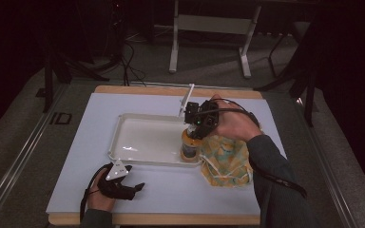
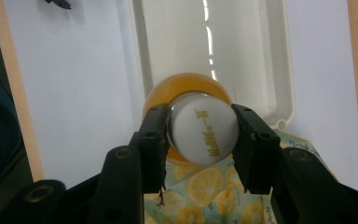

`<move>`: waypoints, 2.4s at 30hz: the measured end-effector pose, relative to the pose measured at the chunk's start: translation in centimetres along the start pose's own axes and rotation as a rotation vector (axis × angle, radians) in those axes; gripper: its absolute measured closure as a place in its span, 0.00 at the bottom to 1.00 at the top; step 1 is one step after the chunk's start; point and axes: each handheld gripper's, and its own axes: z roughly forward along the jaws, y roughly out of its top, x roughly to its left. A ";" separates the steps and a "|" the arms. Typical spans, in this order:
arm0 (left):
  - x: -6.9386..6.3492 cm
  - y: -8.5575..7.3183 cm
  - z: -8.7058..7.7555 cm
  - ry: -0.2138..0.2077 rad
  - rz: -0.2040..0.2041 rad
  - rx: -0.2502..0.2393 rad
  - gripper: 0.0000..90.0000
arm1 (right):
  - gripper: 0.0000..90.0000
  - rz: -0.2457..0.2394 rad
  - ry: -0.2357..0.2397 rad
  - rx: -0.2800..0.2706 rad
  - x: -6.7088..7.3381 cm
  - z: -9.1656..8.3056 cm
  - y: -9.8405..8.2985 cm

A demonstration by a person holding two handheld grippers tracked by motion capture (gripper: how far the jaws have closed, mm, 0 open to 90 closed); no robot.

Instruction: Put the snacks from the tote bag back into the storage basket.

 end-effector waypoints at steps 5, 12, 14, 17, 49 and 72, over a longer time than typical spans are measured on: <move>0.0 0.0 0.0 0.000 -0.001 0.000 0.21 | 0.65 0.009 0.003 0.007 0.0 0.6 -0.1; 0.0 0.0 0.0 0.001 0.000 0.000 0.21 | 0.65 0.007 0.009 0.011 0.0 1.2 -0.4; 0.0 0.0 0.0 0.001 0.000 0.000 0.21 | 0.65 0.008 0.008 0.012 0.1 1.3 -0.4; 0.0 0.0 0.0 0.001 0.000 0.000 0.21 | 0.65 0.008 0.006 0.012 0.2 1.3 -0.4; 0.0 0.0 0.0 0.002 0.001 -0.002 0.21 | 0.65 -0.005 0.015 0.073 0.4 3.4 -0.5; 0.0 0.0 0.0 0.002 0.000 0.000 0.21 | 0.56 0.035 -0.002 0.040 0.1 3.9 -0.7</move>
